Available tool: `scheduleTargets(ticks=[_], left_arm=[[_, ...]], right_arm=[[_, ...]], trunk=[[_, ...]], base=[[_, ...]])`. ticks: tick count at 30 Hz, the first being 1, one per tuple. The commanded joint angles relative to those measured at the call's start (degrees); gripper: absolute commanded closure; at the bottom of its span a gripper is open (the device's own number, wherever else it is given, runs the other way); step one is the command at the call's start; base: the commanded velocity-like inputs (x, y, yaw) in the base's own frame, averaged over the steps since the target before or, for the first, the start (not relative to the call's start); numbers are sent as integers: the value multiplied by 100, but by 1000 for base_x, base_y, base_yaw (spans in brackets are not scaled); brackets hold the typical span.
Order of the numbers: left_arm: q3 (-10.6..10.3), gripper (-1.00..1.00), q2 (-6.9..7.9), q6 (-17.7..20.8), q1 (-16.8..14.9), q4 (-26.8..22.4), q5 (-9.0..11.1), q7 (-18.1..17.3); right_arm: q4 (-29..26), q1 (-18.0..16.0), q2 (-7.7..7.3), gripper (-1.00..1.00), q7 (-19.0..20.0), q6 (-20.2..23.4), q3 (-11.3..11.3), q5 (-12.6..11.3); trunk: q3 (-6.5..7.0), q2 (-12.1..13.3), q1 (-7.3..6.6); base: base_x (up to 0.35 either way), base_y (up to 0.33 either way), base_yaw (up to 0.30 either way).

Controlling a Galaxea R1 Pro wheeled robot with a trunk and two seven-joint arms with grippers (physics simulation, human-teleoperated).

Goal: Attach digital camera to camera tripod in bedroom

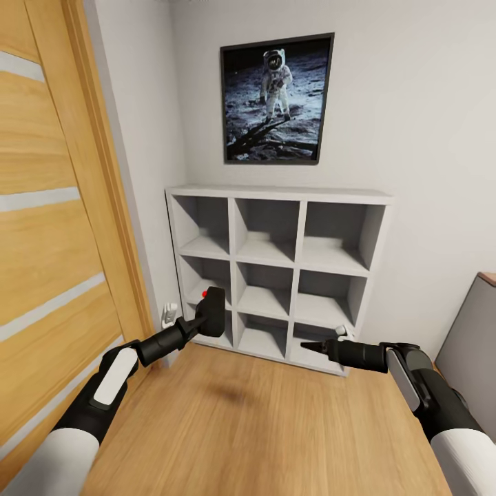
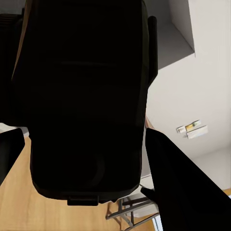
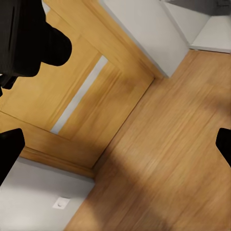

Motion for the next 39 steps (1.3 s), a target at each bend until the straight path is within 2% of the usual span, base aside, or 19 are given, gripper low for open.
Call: scheduleTargets(ticks=[1, 39], left_arm=[[-7, 100, 4, 23, -4, 15, 35, -3], [-7, 100, 4, 23, -4, 74, 34, -3]], right_arm=[[-3, -4, 1, -100, 15, 22, -6, 0], [-7, -4, 4, -100, 14, 26, -6, 8]], trunk=[[12, 38, -23], [694, 1562, -858]], base=[[0, 0, 0], [0, 0, 0]])
